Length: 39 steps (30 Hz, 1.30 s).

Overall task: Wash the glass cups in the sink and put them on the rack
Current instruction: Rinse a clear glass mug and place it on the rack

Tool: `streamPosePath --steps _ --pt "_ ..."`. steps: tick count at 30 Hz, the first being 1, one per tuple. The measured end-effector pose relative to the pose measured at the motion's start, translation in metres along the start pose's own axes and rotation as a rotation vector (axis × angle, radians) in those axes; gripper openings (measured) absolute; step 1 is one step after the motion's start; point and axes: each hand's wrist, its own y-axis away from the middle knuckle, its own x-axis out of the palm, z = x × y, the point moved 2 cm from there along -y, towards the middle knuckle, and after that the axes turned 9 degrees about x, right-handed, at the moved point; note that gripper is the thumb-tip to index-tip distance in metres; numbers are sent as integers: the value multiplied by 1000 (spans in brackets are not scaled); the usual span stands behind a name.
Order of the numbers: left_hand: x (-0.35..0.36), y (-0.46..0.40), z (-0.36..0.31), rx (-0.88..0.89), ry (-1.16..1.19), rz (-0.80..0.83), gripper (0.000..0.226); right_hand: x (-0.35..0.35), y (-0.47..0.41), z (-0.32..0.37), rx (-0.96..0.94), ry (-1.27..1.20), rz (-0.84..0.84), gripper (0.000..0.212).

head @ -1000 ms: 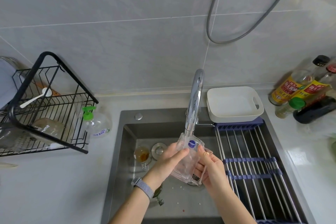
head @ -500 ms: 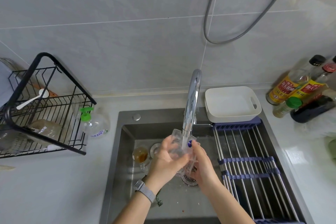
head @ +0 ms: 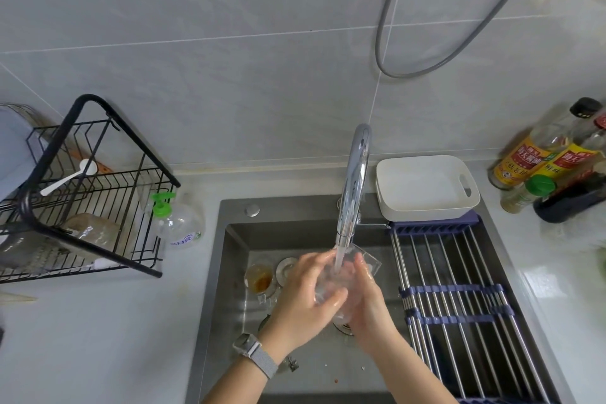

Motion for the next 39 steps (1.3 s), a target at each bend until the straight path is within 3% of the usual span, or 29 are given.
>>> streamPosePath --steps 2,5,9,13,16,17,19,22,24,27,29,33,38,39 --pt "1 0 3 -140 125 20 52 -4 -2 -1 48 -18 -50 89" --pt "6 1 6 -354 234 14 83 -4 4 3 80 -53 -11 85" --pt "5 3 3 -481 638 16 54 1 8 8 63 -77 116 92" --pt "-7 5 9 -531 744 -50 63 0 8 2 58 -49 204 88" --pt "-7 8 10 -552 851 27 40 -4 5 -6 71 -18 246 87" --pt "-7 9 11 -556 840 24 33 -5 4 -7 88 9 231 88" --pt "-8 12 11 -531 729 -3 45 -11 -1 -8 76 137 116 88" --pt "-7 17 13 -498 507 -44 55 -25 -11 4 16 311 -162 64" --pt "-7 21 17 -459 401 -73 57 -33 -19 24 -4 177 -221 50" --pt "-11 24 17 -413 384 -111 58 -34 -22 64 7 -256 -155 50" --pt "-13 27 15 -407 424 -145 59 -34 -20 81 28 -410 -107 53" --pt "-13 31 14 -485 449 -158 56 -40 -21 100 57 -530 -16 66" --pt "-14 35 3 -553 524 -206 56 -39 -24 108 -34 -513 59 105" --pt "-14 36 7 -564 545 -209 56 -40 -24 103 -30 -481 59 100"
